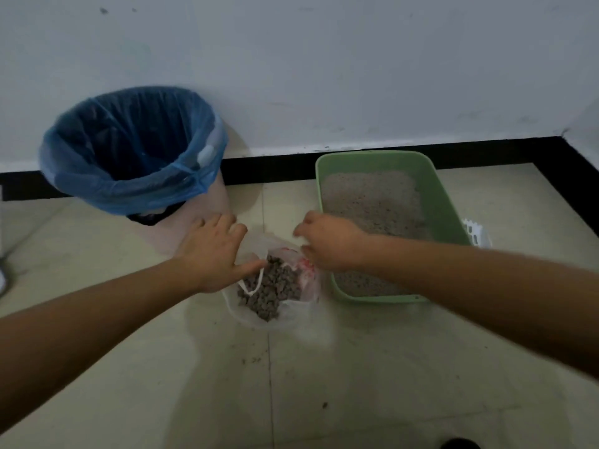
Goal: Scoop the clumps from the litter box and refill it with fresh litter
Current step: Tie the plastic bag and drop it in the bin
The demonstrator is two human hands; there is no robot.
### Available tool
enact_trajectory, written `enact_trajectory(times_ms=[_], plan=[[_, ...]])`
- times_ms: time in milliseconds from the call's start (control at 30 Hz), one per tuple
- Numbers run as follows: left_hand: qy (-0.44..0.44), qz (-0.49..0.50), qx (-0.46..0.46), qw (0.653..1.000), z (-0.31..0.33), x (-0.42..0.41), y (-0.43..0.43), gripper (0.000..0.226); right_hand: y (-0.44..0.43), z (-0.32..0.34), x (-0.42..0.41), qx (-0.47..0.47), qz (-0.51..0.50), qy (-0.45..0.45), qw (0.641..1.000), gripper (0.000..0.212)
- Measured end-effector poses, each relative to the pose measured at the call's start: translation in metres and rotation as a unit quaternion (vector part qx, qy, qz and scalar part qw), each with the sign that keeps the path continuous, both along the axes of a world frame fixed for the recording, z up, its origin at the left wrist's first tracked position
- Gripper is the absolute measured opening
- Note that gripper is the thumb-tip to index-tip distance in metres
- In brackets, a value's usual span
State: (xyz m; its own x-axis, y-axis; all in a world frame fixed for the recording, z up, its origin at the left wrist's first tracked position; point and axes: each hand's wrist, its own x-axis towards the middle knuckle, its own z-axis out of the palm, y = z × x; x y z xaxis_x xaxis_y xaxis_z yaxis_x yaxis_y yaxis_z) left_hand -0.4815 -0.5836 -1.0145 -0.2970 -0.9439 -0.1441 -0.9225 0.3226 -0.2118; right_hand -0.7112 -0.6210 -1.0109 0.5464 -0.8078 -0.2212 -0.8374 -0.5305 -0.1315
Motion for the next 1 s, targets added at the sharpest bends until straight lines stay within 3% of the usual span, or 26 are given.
enact_trajectory(times_ms=[67, 133, 233, 300, 367, 433, 533, 567, 667, 767, 833, 900, 933, 1000], plan=[[0.012, -0.08, -0.007, 0.997, -0.003, 0.003, 0.008, 0.094, 0.016, -0.024, 0.034, 0.035, 0.023, 0.006, 0.999, 0.028], [-0.023, -0.176, 0.017, 0.984, -0.006, 0.006, 0.013, 0.09, 0.033, -0.053, 0.054, 0.068, 0.024, 0.044, 0.996, 0.033], [-0.099, -0.229, 0.041, 0.968, -0.021, 0.01, 0.016, 0.062, 0.056, -0.082, 0.056, 0.087, 0.039, 0.168, 0.981, 0.032], [-0.011, -0.184, 0.031, 0.982, -0.03, 0.012, 0.015, 0.027, 0.063, -0.087, 0.051, 0.109, 0.021, 0.186, 0.976, 0.022], [0.208, -0.076, -0.034, 0.975, -0.034, 0.014, 0.014, 0.009, 0.059, -0.082, 0.044, 0.122, -0.018, 0.142, 0.982, 0.02], [0.386, 0.068, -0.092, 0.915, -0.026, 0.015, 0.01, 0.029, 0.047, -0.066, 0.039, 0.112, -0.061, 0.062, 0.99, 0.017], [0.593, 0.253, -0.08, 0.76, -0.002, 0.007, 0.002, 0.02, 0.029, -0.032, 0.03, 0.031, -0.14, -0.128, 0.981, 0.017], [0.632, 0.286, -0.072, 0.716, 0.007, 0.005, -0.001, 0.016, 0.023, -0.018, 0.028, 0.012, -0.166, -0.214, 0.963, 0.016], [0.701, 0.319, -0.052, 0.635, 0.034, 0.003, -0.007, 0.039, 0.005, 0.024, 0.028, 0.007, -0.215, -0.43, 0.877, 0.024], [0.777, 0.332, -0.003, 0.534, 0.058, 0.001, -0.009, 0.033, -0.001, 0.062, 0.03, 0.008, -0.222, -0.574, 0.788, 0.029], [0.813, 0.32, -0.036, 0.485, 0.073, -0.001, -0.011, 0.028, 0.0, 0.081, 0.028, 0.001, -0.21, -0.64, 0.739, 0.029], [0.811, 0.32, -0.087, 0.482, 0.077, -0.001, -0.016, 0.03, -0.002, 0.088, 0.024, -0.009, -0.206, -0.676, 0.707, 0.026], [0.793, 0.328, -0.103, 0.502, 0.075, 0.0, -0.017, 0.03, -0.004, 0.085, 0.022, -0.01, -0.215, -0.675, 0.706, 0.024], [0.741, 0.358, -0.094, 0.561, 0.063, 0.001, -0.014, 0.03, -0.009, 0.069, 0.02, 0.012, -0.254, -0.623, 0.74, 0.019]])
